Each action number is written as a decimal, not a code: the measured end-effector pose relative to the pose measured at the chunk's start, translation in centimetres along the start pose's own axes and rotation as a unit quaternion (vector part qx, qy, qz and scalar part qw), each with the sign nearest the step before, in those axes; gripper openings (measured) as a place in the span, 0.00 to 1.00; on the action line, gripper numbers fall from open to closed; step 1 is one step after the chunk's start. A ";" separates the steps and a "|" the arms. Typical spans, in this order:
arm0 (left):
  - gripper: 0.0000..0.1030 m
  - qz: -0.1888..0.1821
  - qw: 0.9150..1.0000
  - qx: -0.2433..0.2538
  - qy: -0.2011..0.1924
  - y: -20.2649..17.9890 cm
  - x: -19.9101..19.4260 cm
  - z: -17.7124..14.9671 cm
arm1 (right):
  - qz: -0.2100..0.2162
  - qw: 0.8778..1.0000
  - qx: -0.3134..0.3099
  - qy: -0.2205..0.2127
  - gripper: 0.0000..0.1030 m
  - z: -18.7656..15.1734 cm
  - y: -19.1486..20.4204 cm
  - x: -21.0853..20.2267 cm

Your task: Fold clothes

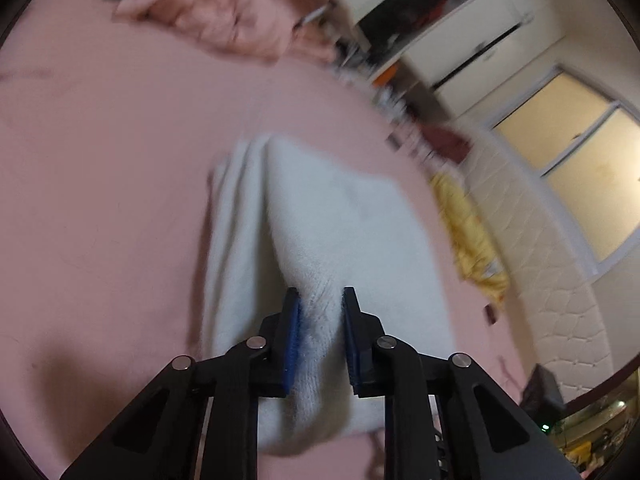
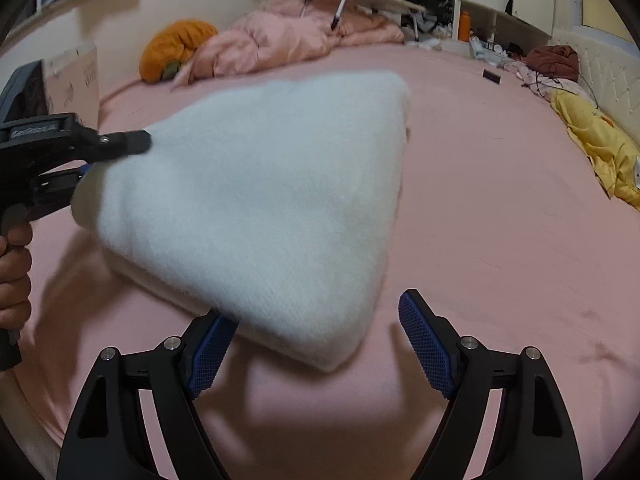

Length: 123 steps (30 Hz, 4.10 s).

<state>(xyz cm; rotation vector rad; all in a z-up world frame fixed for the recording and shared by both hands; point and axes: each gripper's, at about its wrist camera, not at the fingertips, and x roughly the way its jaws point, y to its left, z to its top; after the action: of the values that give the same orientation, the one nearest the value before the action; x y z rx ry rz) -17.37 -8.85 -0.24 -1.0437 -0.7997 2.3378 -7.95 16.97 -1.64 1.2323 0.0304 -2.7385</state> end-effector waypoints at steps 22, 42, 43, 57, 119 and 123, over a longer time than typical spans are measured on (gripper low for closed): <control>0.54 0.196 0.976 0.041 -0.090 -1.4 -5.0 -0.3 | 0.004 1.000 0.007 0.004 0.58 -1.8 -1.8 -2.6; 0.37 0.083 0.993 0.084 0.024 -3.8 2.7 -3.2 | 0.040 0.995 0.085 -0.034 0.37 16.3 -8.0 6.4; 0.37 0.081 0.993 0.082 0.023 -3.8 2.8 -3.4 | 0.085 0.991 0.094 -0.037 0.37 16.6 -8.0 5.9; 0.30 0.049 0.998 0.036 0.016 -2.1 2.4 -2.8 | 0.191 0.980 -0.060 0.001 0.40 18.5 1.0 7.0; 0.94 0.313 0.924 0.221 0.004 -13.5 -7.1 -16.4 | 0.002 0.999 0.035 -0.031 0.71 -4.8 1.6 -12.1; 0.94 0.292 0.941 0.169 0.012 -12.0 -6.9 -17.4 | 0.007 0.999 0.031 -0.042 0.71 -4.9 1.9 -13.2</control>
<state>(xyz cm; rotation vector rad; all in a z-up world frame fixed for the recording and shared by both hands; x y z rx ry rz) 2.30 1.26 1.84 -1.2716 -0.0518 2.7976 4.63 17.00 5.03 1.1255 -0.0714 -2.7959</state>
